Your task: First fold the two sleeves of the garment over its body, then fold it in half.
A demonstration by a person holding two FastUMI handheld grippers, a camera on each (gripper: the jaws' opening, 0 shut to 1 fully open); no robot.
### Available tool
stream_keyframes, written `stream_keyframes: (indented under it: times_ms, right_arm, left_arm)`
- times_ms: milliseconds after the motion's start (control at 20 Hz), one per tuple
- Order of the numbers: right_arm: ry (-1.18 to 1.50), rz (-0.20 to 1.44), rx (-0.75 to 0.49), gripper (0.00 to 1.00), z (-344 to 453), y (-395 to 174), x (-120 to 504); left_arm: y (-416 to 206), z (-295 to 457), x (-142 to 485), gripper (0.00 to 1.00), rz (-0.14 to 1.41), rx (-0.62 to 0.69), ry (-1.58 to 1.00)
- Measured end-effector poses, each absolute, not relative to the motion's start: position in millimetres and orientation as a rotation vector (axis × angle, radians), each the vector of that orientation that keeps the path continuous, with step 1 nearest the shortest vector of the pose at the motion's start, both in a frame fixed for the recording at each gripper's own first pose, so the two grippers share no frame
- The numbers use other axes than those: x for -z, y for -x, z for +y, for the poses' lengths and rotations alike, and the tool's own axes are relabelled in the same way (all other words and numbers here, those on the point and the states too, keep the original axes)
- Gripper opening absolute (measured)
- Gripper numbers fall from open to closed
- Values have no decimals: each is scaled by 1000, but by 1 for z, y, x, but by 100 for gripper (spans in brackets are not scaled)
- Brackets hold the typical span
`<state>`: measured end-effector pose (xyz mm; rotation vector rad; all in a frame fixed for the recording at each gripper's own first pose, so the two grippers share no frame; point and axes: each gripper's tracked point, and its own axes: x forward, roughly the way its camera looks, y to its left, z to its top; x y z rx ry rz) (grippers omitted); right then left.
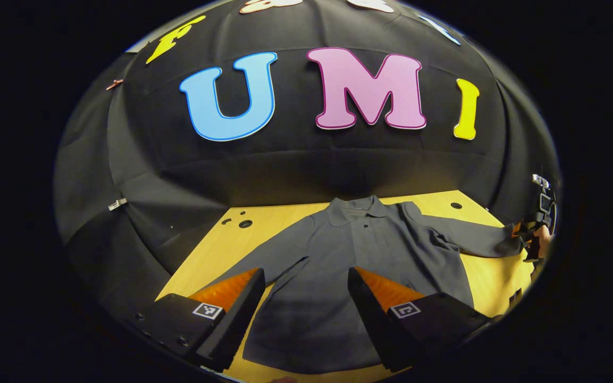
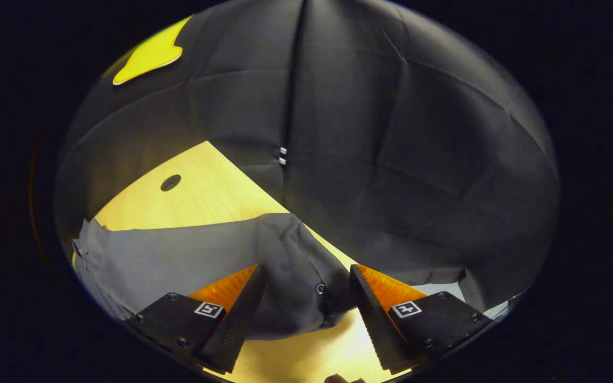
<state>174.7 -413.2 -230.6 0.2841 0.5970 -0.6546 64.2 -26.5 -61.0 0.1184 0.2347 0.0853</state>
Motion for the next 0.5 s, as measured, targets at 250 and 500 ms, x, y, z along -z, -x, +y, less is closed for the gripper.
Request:
stream_keyframes:
  times_ms: [250,500]
  right_arm:
    - [-328,664,644,99,-416,-177,256]
    - [-311,651,617,90,-409,-182,251]
  left_arm:
    - [-64,-24,62,99,245,-104,-123]
    - [-66,-29,61,99,243,-104,-124]
